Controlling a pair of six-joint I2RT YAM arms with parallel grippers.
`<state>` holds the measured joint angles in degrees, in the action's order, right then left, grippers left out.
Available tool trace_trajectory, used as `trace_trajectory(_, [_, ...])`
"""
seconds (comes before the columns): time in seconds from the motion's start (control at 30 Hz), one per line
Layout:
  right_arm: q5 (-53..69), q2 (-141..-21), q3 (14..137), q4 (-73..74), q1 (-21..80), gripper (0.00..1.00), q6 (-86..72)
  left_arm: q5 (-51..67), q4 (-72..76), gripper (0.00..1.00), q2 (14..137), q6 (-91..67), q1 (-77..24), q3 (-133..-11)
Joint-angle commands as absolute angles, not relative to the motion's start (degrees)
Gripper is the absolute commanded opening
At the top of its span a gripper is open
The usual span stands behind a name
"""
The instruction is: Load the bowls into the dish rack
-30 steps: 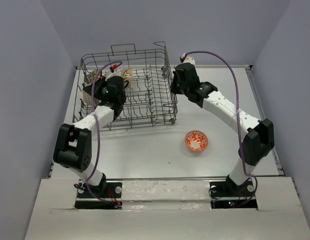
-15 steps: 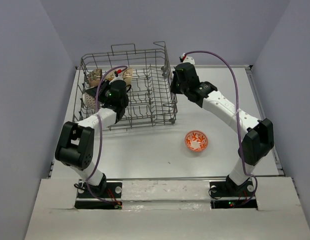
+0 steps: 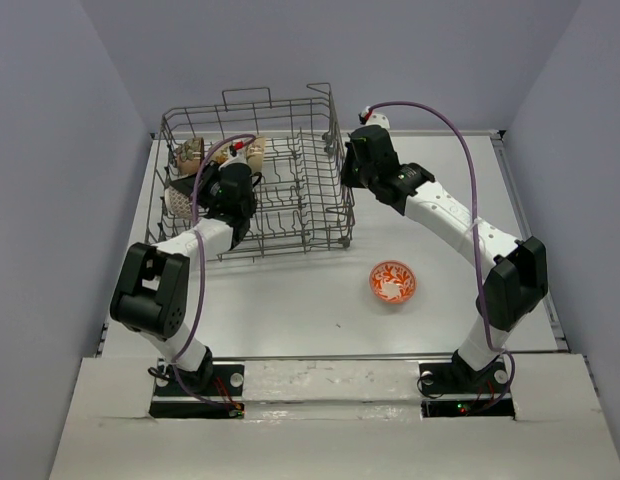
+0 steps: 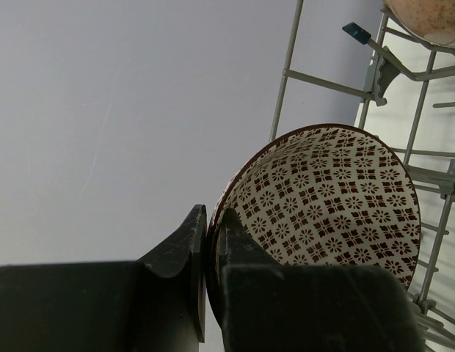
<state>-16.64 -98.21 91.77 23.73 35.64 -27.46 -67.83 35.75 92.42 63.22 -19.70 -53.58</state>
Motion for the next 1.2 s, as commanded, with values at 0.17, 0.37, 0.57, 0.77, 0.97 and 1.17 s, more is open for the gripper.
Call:
trace_trajectory(0.17, [-15.56, -98.17, 93.78, 22.15, 35.6, 0.01, -26.37, -70.75, 39.81, 0.0, 95.36, 65.22, -22.41, -54.84])
trace_trajectory(0.37, [-15.64, -98.09, 93.43, 22.15, 35.6, 0.01, -26.28, -71.46, 39.73, 0.0, 97.12, 65.56, -22.85, -55.28])
trace_trajectory(0.57, [-15.29, -98.35, 93.43, 22.06, 35.6, 0.01, -26.37, -70.75, 38.23, 0.0, 98.26, 65.74, -24.17, -55.37])
trace_trajectory(0.77, [-15.38, -98.09, 93.43, 22.06, 35.6, 0.01, -26.37, -71.37, 36.3, 0.0, 100.63, 65.04, -25.66, -56.51])
trace_trajectory(0.97, [-15.29, -97.82, 93.25, 22.15, 35.6, 0.01, -26.37, -71.72, 34.28, 0.0, 102.66, 63.02, -26.19, -57.48])
trace_trajectory(1.17, [-15.12, -97.74, 93.25, 22.06, 35.6, 0.01, -26.37, -71.19, 31.56, 0.0, 103.71, 61.09, -26.54, -58.18])
